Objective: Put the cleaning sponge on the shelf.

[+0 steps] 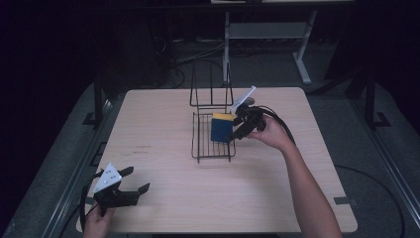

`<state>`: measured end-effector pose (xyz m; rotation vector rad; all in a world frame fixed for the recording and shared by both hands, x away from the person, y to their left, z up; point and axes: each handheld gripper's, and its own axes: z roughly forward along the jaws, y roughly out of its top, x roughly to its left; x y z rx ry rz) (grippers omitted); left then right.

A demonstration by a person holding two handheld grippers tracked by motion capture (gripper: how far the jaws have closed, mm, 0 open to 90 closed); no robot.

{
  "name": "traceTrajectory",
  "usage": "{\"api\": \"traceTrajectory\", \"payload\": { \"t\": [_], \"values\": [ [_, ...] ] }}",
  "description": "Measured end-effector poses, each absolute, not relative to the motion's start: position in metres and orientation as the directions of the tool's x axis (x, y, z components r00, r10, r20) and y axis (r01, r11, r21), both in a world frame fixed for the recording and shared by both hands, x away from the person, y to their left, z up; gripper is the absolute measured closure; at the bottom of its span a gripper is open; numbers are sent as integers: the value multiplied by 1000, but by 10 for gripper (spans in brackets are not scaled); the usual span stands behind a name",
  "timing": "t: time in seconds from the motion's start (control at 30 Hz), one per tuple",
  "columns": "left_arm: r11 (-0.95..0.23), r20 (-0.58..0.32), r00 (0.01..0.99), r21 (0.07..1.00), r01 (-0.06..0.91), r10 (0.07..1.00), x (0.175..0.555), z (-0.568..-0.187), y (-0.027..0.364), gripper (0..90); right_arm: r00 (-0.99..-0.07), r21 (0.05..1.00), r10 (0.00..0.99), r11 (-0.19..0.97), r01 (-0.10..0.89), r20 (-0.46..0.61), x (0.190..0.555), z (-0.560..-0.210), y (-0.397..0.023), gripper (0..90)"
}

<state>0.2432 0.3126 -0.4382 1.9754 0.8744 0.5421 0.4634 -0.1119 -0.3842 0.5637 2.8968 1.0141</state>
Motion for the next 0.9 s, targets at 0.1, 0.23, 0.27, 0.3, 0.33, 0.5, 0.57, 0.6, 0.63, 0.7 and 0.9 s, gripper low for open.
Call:
{"api": "traceTrajectory", "payload": {
  "t": [0.1,0.23,0.27,0.3,0.33,0.5,0.57,0.6,0.63,0.7,0.9],
  "values": [
    [-358,35,655,859,365,755,243,-438,314,162,-934,611,345,721,329,96,463,-383,-113,252],
    [-357,35,655,859,366,755,243,-438,314,162,-932,610,351,719,333,93,461,-381,-116,242],
    [-357,37,655,860,364,755,243,-438,315,162,-930,609,356,718,338,96,460,-381,-117,242],
    [-357,37,655,860,364,755,243,-438,315,162,-930,609,356,718,338,96,460,-381,-117,242],
    [-354,34,654,861,364,755,242,-438,315,162,-929,609,358,717,339,95,460,-382,-119,242],
    [-357,36,656,861,363,754,242,-437,313,162,-926,608,364,716,343,94,455,-384,-125,242],
    [-360,37,659,860,362,751,242,-437,313,162,-926,606,366,717,345,95,452,-386,-128,240],
    [-359,38,658,860,361,752,242,-437,313,162,-925,608,368,716,344,91,451,-386,-130,240],
    [-358,37,656,861,362,753,241,-437,313,162,-923,606,372,713,353,99,450,-386,-131,239],
    [-355,36,656,862,362,754,241,-437,313,162,-924,607,370,714,349,96,450,-387,-132,237],
    [-358,39,654,861,362,755,240,-437,314,162,-917,607,387,706,364,100,443,-386,-143,227]
  ]
}}
